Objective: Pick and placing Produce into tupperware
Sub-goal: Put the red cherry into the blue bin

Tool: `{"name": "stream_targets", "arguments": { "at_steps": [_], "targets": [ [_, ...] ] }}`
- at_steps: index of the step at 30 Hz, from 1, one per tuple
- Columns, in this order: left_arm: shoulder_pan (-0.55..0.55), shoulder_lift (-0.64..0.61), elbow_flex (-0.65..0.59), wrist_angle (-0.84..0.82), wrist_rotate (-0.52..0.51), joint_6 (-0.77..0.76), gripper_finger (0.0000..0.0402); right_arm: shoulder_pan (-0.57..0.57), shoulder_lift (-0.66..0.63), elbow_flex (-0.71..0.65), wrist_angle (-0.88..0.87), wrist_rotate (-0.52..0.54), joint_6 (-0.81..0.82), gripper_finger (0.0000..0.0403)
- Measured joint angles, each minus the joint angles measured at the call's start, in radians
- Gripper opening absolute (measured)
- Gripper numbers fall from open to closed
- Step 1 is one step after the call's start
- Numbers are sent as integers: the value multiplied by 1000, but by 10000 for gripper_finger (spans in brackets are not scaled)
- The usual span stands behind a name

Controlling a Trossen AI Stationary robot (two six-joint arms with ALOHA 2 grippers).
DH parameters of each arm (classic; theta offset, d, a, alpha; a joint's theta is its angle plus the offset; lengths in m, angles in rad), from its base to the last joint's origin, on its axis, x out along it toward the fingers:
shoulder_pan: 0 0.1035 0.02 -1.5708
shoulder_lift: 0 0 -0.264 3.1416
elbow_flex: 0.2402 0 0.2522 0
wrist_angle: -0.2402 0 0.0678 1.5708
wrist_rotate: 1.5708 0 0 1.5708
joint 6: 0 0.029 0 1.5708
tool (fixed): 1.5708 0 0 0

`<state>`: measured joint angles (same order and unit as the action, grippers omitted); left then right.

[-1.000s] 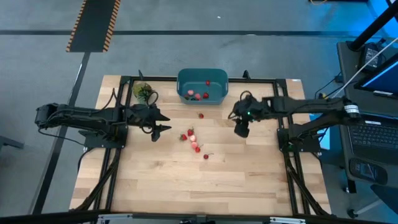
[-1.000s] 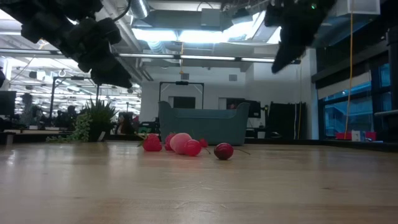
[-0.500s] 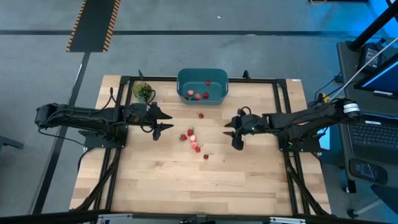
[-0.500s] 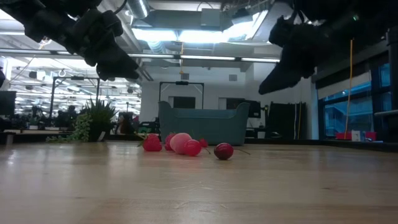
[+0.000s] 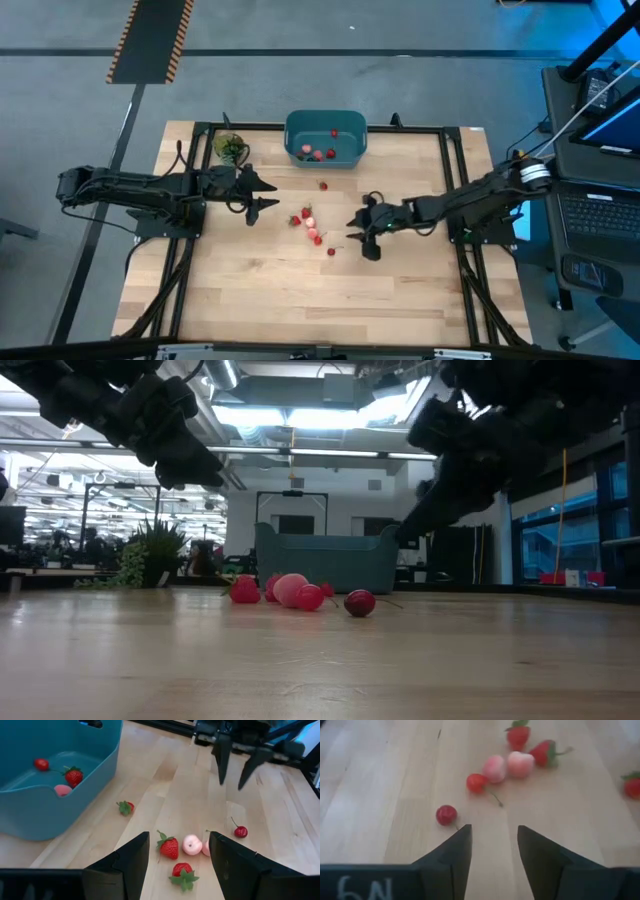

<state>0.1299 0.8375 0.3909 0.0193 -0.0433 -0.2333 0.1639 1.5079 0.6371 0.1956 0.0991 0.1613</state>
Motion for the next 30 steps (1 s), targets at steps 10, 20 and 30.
{"name": "stream_targets", "arguments": {
  "at_steps": [10,20,30],
  "targets": [
    [0,0,1,3,0,0,198,24,240,198,-4,-144,-113,175],
    [0,0,1,6,0,0,198,24,359,265,-7,-200,-114,210],
    [0,0,1,5,0,0,198,24,399,265,-6,-198,-125,211]
  ]
}}
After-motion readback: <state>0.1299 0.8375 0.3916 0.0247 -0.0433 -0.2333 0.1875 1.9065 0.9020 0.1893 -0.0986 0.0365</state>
